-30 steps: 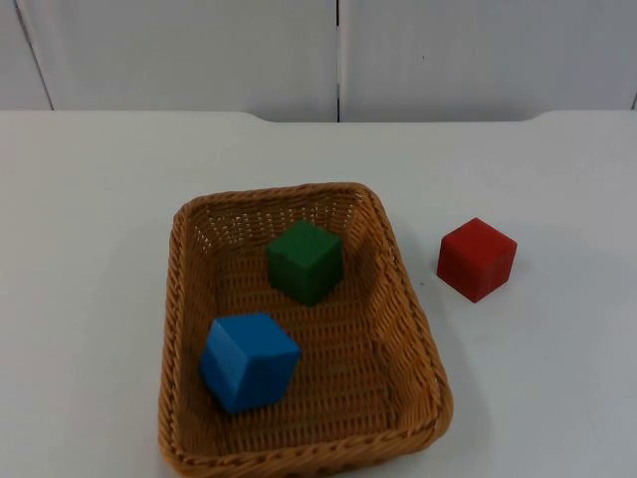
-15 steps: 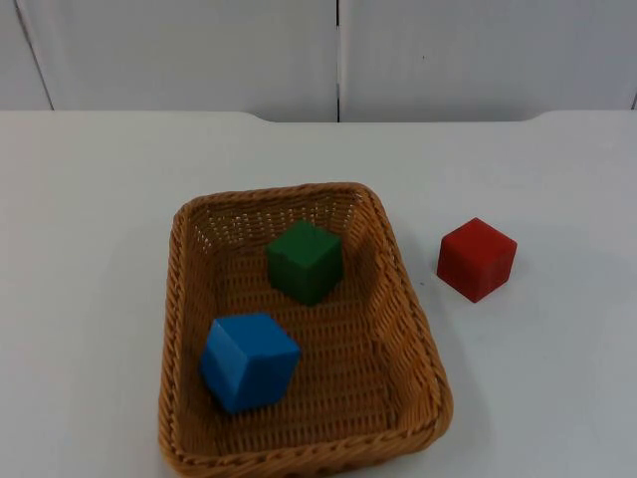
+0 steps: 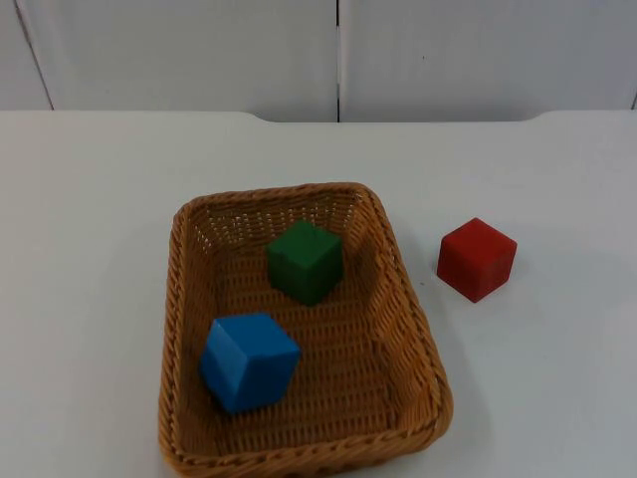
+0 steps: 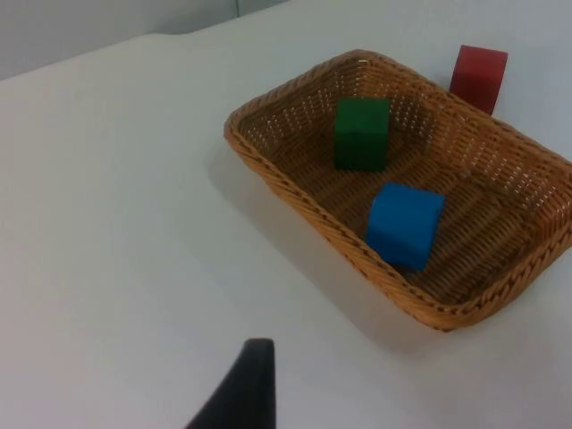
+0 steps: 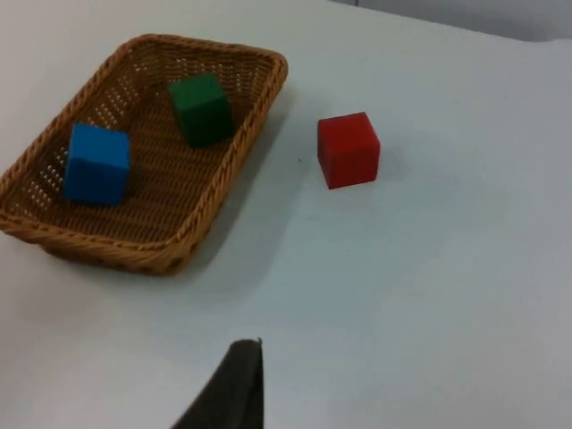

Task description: Pick up one cube with each hand and place exactly two cubes into the same basket, leaving the remaining cube outside.

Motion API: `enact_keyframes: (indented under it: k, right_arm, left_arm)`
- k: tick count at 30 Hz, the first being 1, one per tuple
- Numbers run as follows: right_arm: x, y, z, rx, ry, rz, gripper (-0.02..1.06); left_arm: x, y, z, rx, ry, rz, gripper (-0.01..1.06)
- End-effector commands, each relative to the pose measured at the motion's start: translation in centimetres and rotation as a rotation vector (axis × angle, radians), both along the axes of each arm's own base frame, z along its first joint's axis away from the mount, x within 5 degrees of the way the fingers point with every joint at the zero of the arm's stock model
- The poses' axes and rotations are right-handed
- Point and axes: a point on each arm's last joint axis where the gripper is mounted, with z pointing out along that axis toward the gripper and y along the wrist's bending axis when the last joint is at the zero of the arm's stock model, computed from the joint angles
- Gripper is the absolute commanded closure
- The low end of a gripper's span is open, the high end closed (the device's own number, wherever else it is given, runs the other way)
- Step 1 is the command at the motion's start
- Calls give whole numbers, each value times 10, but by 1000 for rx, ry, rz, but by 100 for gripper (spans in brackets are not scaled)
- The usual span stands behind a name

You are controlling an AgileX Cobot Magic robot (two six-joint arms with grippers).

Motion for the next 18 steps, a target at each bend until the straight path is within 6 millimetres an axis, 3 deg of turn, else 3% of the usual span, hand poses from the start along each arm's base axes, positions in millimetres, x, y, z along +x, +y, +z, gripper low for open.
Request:
enact_keyframes:
  k: [1, 18]
  right_arm:
    - [0, 1, 0, -3, -16, -31, -1]
    - [0, 2, 0, -5, -16, -298, -1]
  left_arm:
    - [0, 0, 0, -11, -6, 0, 0]
    - [1, 0, 0, -7, -8, 3, 0]
